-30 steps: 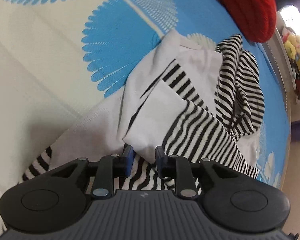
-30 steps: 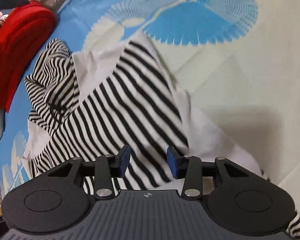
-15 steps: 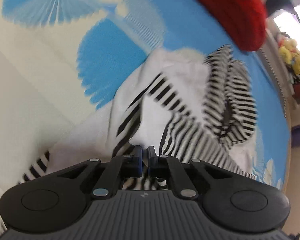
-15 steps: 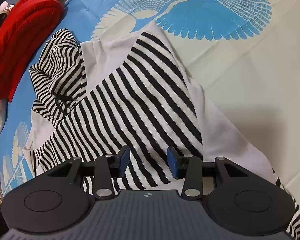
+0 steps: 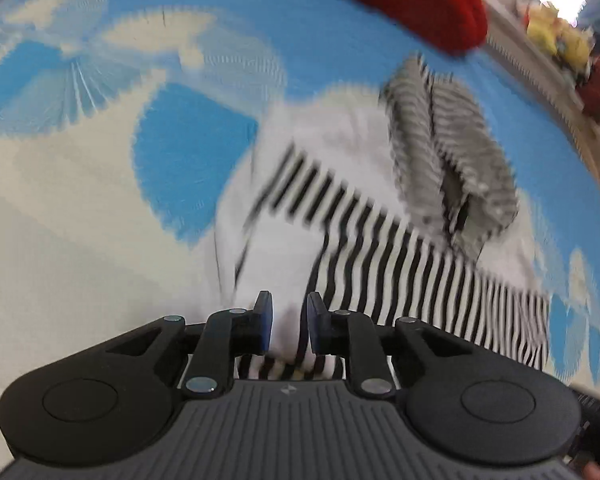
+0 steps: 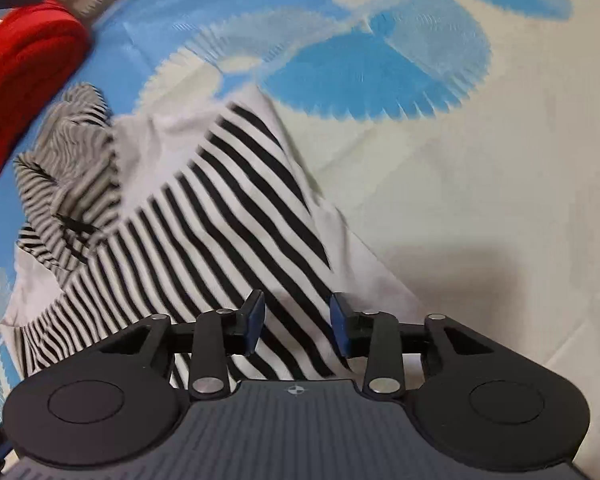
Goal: Fold small clothes
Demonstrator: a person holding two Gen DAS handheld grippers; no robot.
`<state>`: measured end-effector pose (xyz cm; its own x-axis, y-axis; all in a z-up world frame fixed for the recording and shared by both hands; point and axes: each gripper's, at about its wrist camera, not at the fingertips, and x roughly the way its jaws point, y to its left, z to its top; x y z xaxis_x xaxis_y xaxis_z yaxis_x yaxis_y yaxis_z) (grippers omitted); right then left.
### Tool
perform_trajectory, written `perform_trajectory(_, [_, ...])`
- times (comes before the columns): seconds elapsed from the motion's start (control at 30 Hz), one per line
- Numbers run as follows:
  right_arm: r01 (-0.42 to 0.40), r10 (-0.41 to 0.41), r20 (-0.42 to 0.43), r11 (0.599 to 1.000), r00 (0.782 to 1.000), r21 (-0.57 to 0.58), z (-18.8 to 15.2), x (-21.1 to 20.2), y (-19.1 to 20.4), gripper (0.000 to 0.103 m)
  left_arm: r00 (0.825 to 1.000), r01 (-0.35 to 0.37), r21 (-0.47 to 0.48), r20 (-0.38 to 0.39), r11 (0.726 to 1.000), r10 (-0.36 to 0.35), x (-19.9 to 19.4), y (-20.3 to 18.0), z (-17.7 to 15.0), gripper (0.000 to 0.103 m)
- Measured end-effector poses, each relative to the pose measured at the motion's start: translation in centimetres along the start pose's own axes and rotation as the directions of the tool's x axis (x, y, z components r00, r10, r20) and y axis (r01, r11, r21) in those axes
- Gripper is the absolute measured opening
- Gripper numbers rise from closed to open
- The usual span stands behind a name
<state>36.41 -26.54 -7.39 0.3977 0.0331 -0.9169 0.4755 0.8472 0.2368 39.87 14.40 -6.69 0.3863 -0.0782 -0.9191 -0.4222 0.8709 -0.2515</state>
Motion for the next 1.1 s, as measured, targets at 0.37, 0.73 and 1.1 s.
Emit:
perform_trajectory(0.37, [-0.068, 0.064, -0.026, 0.982, 0.998, -0.176, -0.4, 0.6, 2.3, 0.058, 0.998, -0.054, -0.001, -0.04, 0.999, 0.054, 1.9, 0.4, 0.0, 0.033])
perform_trajectory(0.73, [-0.044, 0.055, 0.037, 0.965, 0.998, -0.257, 0.8, -1.1, 3.1, 0.058, 0.995, -0.064, 0.057, 0.075, 0.996, 0.06, 0.2, -2.2, 0.3, 0.033])
perform_trajectory(1.1, [0.055, 0.028, 0.175, 0.891, 0.984, -0.45, 2.5, -3.7, 3.5, 0.058, 0.977, -0.1, 0.216, 0.205, 0.971, 0.055, -1.1, -5.4, 0.1, 0.032])
